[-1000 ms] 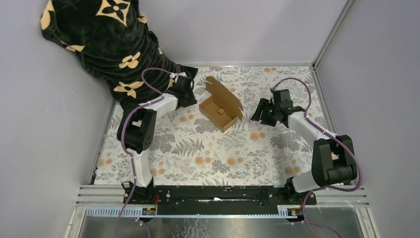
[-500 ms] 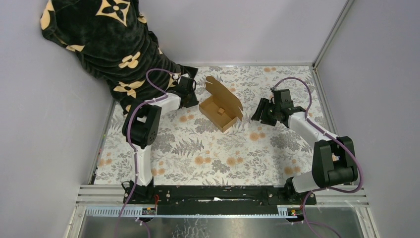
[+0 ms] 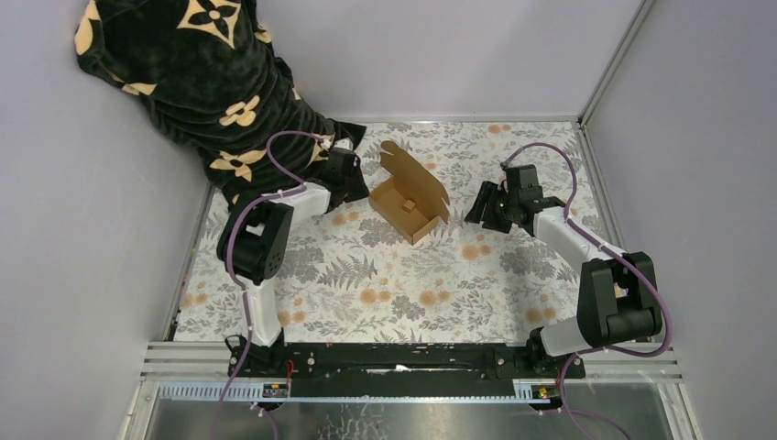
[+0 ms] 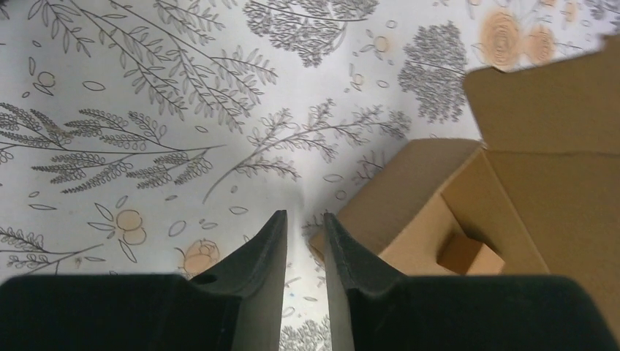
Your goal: Fold the paper box
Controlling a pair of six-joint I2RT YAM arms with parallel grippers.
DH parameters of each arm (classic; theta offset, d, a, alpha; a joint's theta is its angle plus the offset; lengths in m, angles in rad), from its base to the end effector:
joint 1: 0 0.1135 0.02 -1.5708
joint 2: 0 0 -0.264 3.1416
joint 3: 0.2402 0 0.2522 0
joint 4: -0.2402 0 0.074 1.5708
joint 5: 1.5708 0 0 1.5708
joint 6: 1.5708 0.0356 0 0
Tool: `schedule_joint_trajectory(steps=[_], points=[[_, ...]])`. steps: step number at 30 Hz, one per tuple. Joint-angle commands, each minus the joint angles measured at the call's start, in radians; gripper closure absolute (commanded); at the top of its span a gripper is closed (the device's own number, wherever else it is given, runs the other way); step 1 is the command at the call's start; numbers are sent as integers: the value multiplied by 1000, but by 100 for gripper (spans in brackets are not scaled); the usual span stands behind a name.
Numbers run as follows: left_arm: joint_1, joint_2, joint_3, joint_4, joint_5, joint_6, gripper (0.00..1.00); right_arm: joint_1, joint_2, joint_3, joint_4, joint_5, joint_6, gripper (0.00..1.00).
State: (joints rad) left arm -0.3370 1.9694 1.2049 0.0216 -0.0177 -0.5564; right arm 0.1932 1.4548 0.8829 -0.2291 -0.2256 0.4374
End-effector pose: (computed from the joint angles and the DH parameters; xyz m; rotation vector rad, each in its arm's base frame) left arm 0.3980 -0.1388 0.1564 -0.2667 2.3379 -0.4278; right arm 0.2964 0.0661 0.2155 0.1844 2.4133 0.5641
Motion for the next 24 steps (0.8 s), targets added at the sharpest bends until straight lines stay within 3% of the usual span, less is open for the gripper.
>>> schedule_joint_trajectory(steps=[1, 16, 24], points=[[-24, -75, -45, 105, 13, 31, 69, 0, -4, 9, 3, 15, -17, 39], [-119, -176, -199, 144, 13, 23, 69, -12, 80, 104, -28, 68, -55, 37], [-168, -253, -250, 152, 13, 21, 69, -57, 22, 112, -18, 42, -168, 36]])
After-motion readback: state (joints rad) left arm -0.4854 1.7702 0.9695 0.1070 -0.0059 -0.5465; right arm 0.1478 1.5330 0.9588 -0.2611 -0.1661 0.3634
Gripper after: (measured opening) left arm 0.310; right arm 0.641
